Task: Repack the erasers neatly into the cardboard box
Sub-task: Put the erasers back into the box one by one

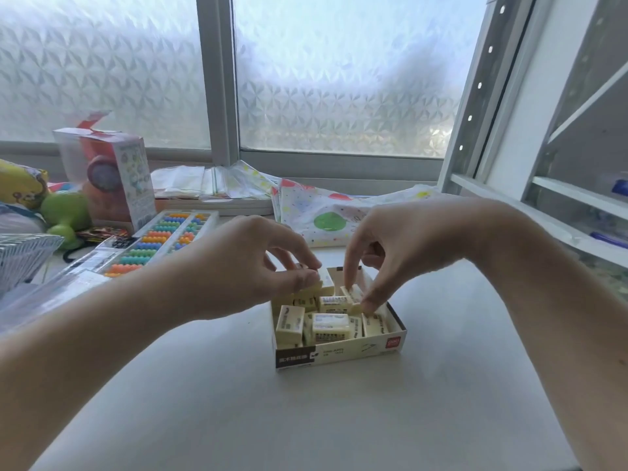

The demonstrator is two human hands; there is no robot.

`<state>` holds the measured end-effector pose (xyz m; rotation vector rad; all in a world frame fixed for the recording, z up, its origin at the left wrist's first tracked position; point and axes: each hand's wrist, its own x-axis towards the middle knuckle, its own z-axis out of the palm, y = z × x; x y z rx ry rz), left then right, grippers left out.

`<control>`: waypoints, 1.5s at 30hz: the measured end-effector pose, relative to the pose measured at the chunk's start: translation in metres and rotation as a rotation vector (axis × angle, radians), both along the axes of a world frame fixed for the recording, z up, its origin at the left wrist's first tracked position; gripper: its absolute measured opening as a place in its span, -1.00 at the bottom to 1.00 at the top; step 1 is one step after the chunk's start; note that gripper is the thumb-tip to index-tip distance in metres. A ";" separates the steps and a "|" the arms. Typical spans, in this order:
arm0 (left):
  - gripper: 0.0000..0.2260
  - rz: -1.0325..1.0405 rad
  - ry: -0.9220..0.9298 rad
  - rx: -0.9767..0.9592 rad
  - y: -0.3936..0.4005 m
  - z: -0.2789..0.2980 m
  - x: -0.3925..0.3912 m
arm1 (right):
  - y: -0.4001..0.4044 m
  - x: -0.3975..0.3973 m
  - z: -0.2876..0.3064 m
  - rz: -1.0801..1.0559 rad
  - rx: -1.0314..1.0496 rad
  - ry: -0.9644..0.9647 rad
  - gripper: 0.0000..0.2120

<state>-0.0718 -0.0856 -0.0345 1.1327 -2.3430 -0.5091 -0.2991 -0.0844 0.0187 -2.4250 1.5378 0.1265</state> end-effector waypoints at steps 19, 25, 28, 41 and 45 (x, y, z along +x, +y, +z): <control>-0.83 -0.033 0.031 0.071 0.001 0.002 0.002 | -0.004 0.002 -0.009 -0.050 -0.056 -0.001 -0.77; -0.78 -0.014 0.052 0.072 0.003 0.005 0.003 | -0.005 0.000 -0.011 -0.081 -0.090 -0.009 -0.79; -0.77 -0.022 0.061 0.075 0.003 0.005 0.004 | -0.007 0.003 -0.015 -0.035 -0.077 -0.058 -0.78; -0.64 0.024 0.111 -0.027 0.001 0.001 0.001 | -0.006 -0.003 -0.004 0.000 -0.149 -0.166 -0.67; -0.62 0.034 0.294 -0.089 0.003 0.002 -0.006 | -0.001 0.000 0.003 0.094 -0.166 -0.402 -0.55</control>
